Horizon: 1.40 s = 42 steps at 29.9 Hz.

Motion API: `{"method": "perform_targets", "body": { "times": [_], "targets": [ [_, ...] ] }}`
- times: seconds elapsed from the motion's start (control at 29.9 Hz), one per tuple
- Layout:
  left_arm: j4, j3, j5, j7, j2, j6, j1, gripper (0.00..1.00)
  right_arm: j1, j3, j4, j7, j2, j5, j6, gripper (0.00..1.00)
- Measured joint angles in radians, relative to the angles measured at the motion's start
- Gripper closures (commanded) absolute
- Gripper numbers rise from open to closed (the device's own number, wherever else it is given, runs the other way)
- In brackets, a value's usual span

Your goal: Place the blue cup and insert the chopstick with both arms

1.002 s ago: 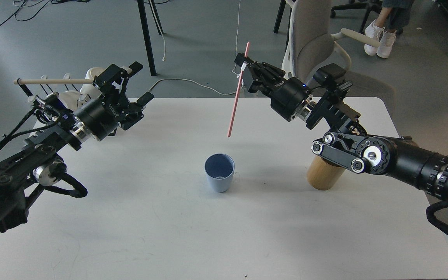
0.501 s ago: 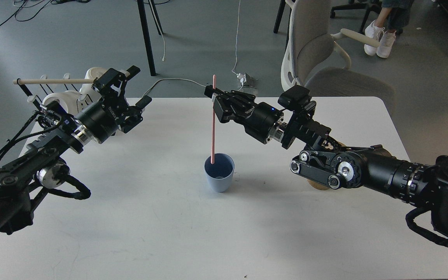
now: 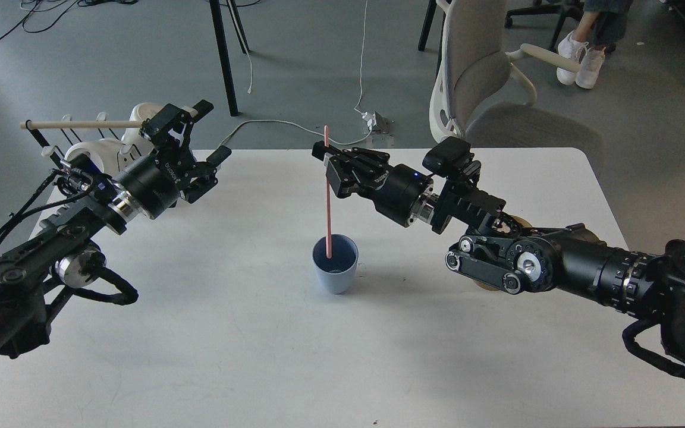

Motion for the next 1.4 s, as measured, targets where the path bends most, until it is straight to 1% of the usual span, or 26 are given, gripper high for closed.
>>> {"method": "perform_targets", "body": {
  "times": [0.3, 0.43, 0.5, 0.57, 0.63, 0.67, 0.84, 0.94, 1.0, 1.04, 1.07, 1.1, 1.24, 1.4],
  "targets": [
    [0.000, 0.001, 0.000, 0.000, 0.000, 0.000, 0.000, 0.02, -0.013, -0.028, 0.000, 0.000, -0.007, -0.024, 0.000, 1.00],
    [0.000, 0.001, 0.000, 0.000, -0.001, 0.000, 0.000, 0.02, -0.016, -0.030, 0.001, 0.000, -0.007, -0.025, 0.000, 0.96],
    [0.000, 0.001, 0.000, 0.000, -0.001, 0.000, 0.000, 0.02, -0.018, -0.030, 0.002, 0.000, -0.007, -0.025, 0.000, 0.84],
    [0.000, 0.001, 0.000, 0.000, -0.001, 0.000, 0.000, 0.02, -0.020, -0.030, 0.003, 0.000, -0.006, -0.025, 0.000, 0.77],
    [0.000, 0.001, 0.000, 0.000, 0.000, 0.000, 0.000, 0.02, -0.020, -0.030, 0.004, 0.000, -0.006, -0.025, 0.000, 0.74],
    [0.000, 0.001, 0.000, 0.000, 0.000, 0.000, 0.000, 0.02, -0.020, -0.030, 0.005, 0.000, -0.006, -0.025, 0.000, 0.70],
    [0.000, 0.001, 0.000, 0.000, 0.000, 0.000, 0.000, 0.02, -0.020, -0.027, 0.009, 0.000, -0.006, -0.024, 0.000, 0.65],
    [0.000, 0.001, 0.000, 0.000, 0.000, 0.000, 0.000, 0.02, -0.023, -0.024, 0.011, 0.000, -0.007, -0.022, 0.000, 0.57],
    [0.000, 0.001, 0.000, 0.000, -0.001, 0.000, 0.000, 0.02, -0.026, -0.016, 0.014, 0.000, -0.007, -0.019, 0.000, 0.45],
    [0.000, 0.001, 0.000, 0.000, -0.001, 0.000, 0.000, 0.02, -0.027, -0.010, 0.019, 0.000, -0.008, -0.018, 0.000, 0.43],
    [0.000, 0.001, 0.000, 0.000, -0.002, 0.000, 0.000, 0.02, -0.027, -0.002, 0.025, 0.000, -0.008, -0.016, 0.000, 0.39],
    [0.000, 0.001, 0.000, 0.000, -0.002, 0.000, 0.000, 0.02, -0.028, 0.008, 0.029, 0.000, -0.008, -0.015, 0.000, 0.30],
    [0.000, -0.001, -0.001, 0.000, -0.004, -0.001, -0.008, 0.02, -0.028, 0.073, 0.033, 0.000, -0.008, -0.008, 0.000, 0.06],
    [-0.001, -0.031, -0.013, 0.000, -0.005, -0.003, -0.020, 0.02, -0.028, 0.206, 0.021, 0.000, -0.024, 0.030, 0.000, 0.05]
  ]
}}
